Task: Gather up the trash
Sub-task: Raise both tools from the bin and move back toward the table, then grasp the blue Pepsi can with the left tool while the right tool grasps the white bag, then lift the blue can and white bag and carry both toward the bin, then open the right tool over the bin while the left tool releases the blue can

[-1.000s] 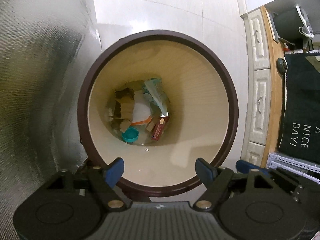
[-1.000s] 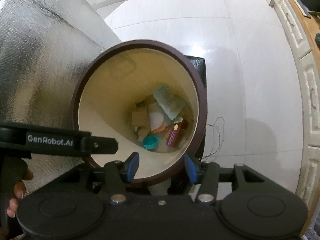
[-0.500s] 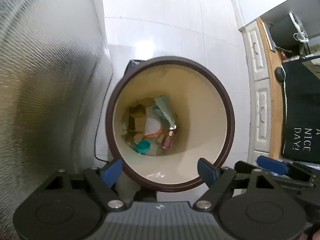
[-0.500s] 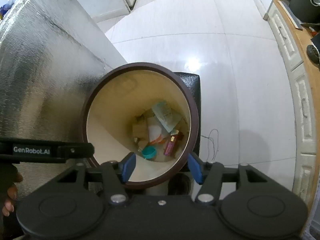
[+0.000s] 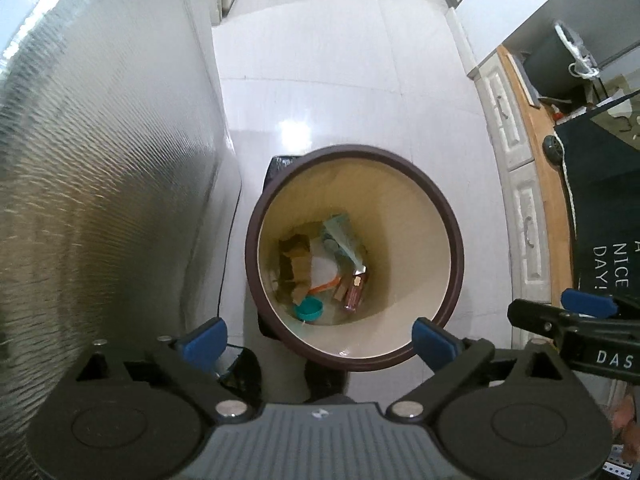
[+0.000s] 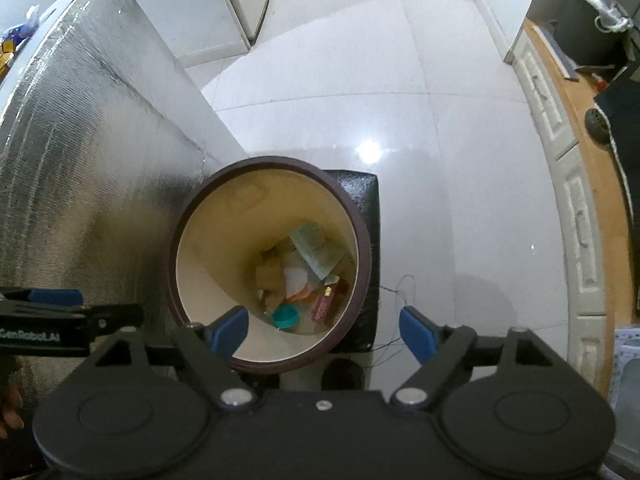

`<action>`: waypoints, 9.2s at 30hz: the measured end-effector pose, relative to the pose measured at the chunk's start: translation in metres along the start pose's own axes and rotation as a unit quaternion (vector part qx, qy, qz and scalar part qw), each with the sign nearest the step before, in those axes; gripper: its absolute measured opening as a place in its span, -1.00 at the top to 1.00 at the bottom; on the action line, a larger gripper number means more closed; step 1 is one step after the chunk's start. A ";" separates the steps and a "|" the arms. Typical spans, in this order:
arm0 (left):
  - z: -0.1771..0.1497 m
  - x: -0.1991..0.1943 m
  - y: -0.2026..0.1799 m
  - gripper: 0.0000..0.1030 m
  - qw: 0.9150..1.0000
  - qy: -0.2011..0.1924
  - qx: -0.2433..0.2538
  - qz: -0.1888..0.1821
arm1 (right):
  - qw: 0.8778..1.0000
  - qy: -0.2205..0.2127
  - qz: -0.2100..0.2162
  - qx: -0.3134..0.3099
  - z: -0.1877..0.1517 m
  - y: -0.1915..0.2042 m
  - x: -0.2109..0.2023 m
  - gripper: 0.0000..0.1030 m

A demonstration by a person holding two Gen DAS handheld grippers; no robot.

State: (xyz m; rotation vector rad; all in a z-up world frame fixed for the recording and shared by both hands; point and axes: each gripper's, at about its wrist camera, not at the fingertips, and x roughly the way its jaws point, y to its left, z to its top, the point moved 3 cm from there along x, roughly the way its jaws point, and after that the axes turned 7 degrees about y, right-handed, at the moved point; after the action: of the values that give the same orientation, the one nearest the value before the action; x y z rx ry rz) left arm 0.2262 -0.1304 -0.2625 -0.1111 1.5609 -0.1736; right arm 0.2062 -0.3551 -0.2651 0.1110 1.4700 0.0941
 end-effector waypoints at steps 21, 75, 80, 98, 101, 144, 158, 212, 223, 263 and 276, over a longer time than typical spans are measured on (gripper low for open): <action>-0.013 -0.089 0.011 -1.00 0.995 -0.096 0.023 -0.004 | 0.997 -0.068 -0.034 -0.002 -0.006 0.013 -0.075 -1.00; -0.007 -0.242 0.423 -1.00 0.885 -0.359 -0.286 -0.076 | 0.913 -0.200 0.123 -0.334 0.108 0.453 -0.107 -1.00; 0.003 -0.228 0.451 -0.98 0.858 -0.360 -0.339 -0.138 | 0.925 -0.161 0.176 -0.295 0.130 0.488 -0.101 -0.66; 0.024 -0.192 0.448 -0.33 0.847 -0.311 -0.324 -0.285 | 0.935 -0.080 0.232 -0.256 0.153 0.519 -0.055 0.76; 0.029 -0.192 0.436 -0.14 0.864 -0.290 -0.302 -0.279 | 0.932 -0.085 0.228 -0.268 0.154 0.516 -0.054 0.82; 0.011 -0.229 0.380 0.53 0.933 -0.262 -0.243 -0.033 | 0.890 -0.122 0.077 -0.432 0.180 0.509 -0.038 0.01; 0.001 -0.238 0.360 0.53 0.938 -0.260 -0.229 0.027 | 0.911 -0.120 0.104 -0.381 0.159 0.485 -0.069 0.06; -0.004 -0.160 0.042 0.53 0.981 -0.191 -0.043 0.006 | 0.979 -0.123 0.066 -0.152 0.056 0.115 -0.119 0.05; 0.012 -0.068 -0.019 0.53 0.995 -0.094 0.005 -0.021 | 0.995 -0.051 0.041 -0.075 0.038 0.024 -0.060 0.05; 0.030 0.088 0.004 0.53 0.997 0.033 -0.040 -0.051 | 0.986 0.133 0.090 -0.051 0.013 0.028 0.140 -0.35; 0.061 0.118 -0.016 0.53 0.995 0.032 -0.062 -0.074 | 0.993 0.076 0.095 0.000 0.028 -0.015 0.111 -0.36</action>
State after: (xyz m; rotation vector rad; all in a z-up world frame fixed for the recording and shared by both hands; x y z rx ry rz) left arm 0.2865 -0.1697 -0.3754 -0.3228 1.6284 -0.1991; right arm 0.2452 -0.3560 -0.3741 0.2474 1.6085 0.2615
